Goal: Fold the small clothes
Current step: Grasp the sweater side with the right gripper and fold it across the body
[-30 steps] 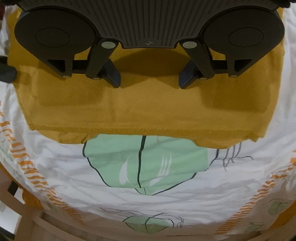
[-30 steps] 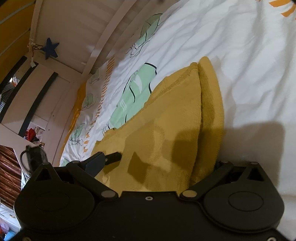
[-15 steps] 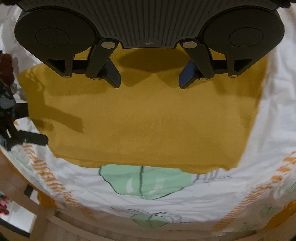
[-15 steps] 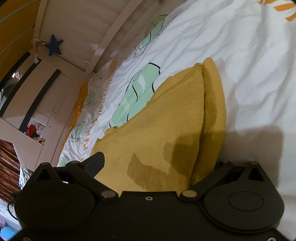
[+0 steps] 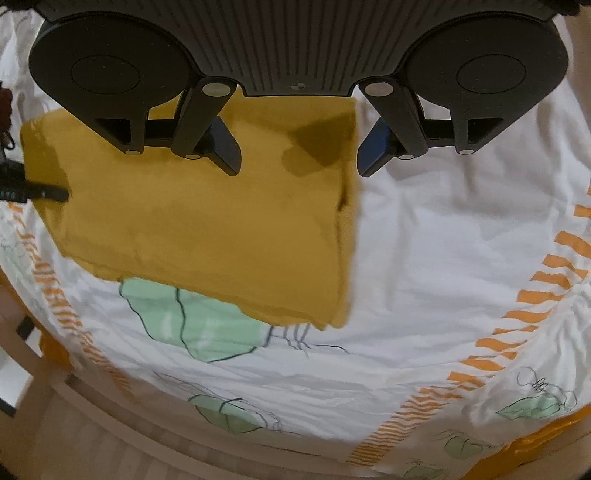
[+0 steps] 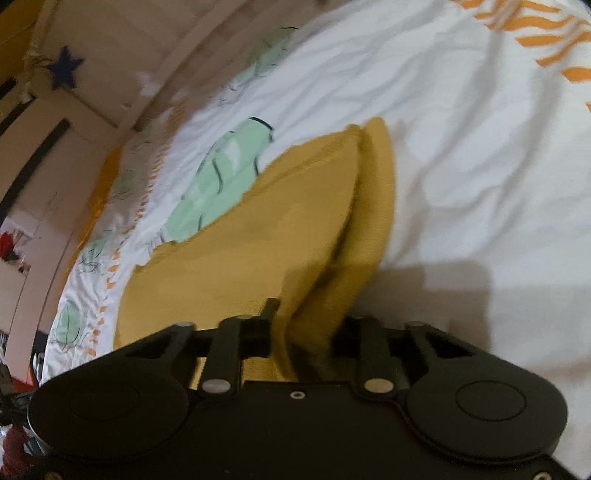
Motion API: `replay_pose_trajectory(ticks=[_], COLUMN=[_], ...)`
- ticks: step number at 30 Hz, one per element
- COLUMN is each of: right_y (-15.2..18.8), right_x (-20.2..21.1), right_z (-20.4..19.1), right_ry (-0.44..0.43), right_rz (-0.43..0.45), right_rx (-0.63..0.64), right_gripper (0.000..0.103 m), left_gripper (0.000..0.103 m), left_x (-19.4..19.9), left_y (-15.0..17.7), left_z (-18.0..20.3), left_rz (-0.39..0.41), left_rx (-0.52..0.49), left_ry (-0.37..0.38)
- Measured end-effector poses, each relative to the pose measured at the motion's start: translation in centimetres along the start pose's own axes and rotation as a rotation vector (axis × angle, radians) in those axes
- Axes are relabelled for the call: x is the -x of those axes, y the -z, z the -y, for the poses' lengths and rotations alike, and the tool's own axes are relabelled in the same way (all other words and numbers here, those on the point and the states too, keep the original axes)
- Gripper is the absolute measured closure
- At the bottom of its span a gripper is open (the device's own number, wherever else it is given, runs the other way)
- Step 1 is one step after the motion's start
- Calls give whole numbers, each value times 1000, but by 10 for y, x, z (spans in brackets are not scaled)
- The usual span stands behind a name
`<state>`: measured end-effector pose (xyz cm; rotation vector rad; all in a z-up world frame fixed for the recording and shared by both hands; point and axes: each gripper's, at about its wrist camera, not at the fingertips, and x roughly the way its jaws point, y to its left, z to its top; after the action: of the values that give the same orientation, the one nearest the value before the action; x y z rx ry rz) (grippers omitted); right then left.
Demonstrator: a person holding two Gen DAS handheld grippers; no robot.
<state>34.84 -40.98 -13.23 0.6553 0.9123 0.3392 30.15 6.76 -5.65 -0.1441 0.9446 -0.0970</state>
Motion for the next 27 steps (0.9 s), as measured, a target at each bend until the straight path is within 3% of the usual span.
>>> replay_pose_trajectory(ticks=[5, 9, 15, 23, 27], right_y=[-3, -7, -7, 20, 38], right_x=[1, 6, -2, -63, -96], right_z=[-36, -74, -148, -225, -251], right_ry=[134, 158, 109, 40, 48], right_rz=[6, 36, 47, -22, -55], right_rx=[67, 114, 195, 285, 319], right_gripper=[79, 80, 81, 81, 81], left_gripper=[35, 35, 35, 35, 35], left_x=[-5, 1, 14, 23, 25], left_y=[-5, -11, -22, -30, -33], left_z=[-12, -30, -58, -83, -91], left_rz=[-21, -18, 20, 19, 26], left_rx=[-25, -6, 67, 115, 142], left_ry=[11, 36, 37, 52, 66])
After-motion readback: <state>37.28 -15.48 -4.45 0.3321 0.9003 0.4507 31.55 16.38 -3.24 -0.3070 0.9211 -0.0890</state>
